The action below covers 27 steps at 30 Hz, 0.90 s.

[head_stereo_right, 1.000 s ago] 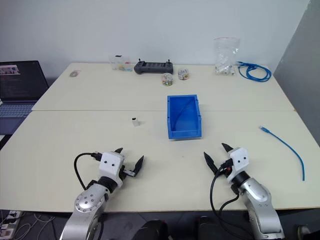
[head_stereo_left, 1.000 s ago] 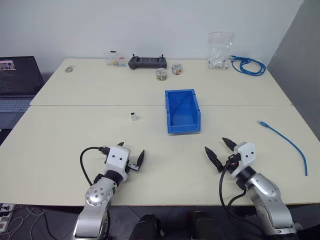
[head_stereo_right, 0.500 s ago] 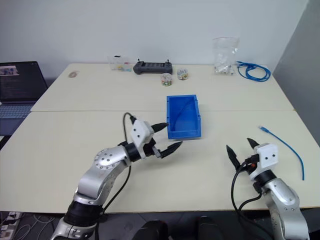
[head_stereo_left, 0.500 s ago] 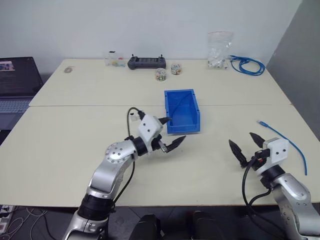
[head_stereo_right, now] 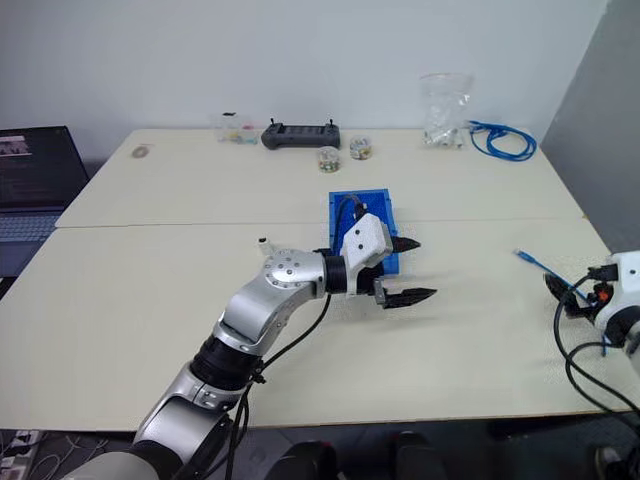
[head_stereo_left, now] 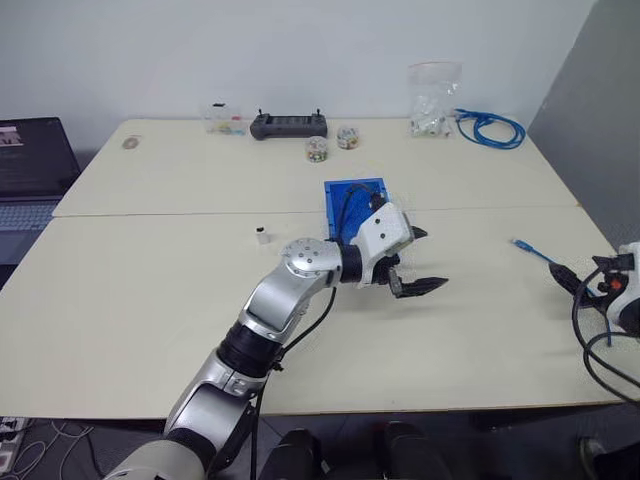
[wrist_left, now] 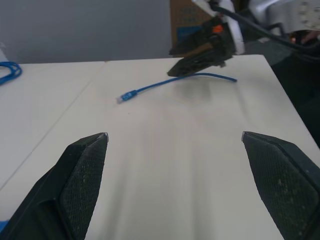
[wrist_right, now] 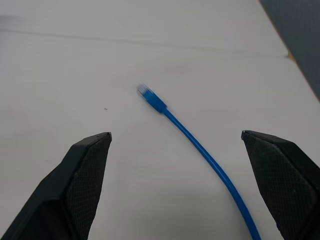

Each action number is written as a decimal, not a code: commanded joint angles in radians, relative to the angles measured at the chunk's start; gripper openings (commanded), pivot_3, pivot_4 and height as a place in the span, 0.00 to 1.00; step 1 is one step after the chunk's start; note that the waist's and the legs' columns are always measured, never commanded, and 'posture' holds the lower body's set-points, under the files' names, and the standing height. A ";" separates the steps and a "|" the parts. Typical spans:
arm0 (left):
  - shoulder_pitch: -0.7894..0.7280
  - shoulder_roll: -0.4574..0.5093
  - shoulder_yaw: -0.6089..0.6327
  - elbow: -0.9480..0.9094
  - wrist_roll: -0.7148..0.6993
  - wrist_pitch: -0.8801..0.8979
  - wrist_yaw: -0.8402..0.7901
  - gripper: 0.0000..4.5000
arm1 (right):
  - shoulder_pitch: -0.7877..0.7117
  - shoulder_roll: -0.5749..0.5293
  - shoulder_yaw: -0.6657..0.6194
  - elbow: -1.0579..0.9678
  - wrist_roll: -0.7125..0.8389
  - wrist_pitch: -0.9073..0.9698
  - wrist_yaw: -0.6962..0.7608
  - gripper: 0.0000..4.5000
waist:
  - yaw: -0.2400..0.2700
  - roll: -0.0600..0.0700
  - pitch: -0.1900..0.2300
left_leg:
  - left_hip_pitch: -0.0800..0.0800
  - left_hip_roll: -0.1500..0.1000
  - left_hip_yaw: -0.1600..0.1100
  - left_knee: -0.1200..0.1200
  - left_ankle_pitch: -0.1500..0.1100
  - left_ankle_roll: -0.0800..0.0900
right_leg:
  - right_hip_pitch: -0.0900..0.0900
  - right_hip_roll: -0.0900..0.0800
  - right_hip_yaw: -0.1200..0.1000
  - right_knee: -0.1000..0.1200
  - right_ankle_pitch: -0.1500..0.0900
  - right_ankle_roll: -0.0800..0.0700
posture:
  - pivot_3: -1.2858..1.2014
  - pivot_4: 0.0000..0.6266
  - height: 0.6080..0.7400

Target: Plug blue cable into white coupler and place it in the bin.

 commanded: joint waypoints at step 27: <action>-0.037 -0.002 -0.015 0.020 0.017 -0.035 -0.067 1.00 | -0.308 -0.141 0.172 0.582 -0.173 -0.107 0.399 0.04 | -0.001 0.000 0.000 | -0.001 -0.001 0.003 0.002 0.001 0.000 | 0.001 -0.001 0.003 -0.001 0.001 0.003 | 0.52 0.24 1.00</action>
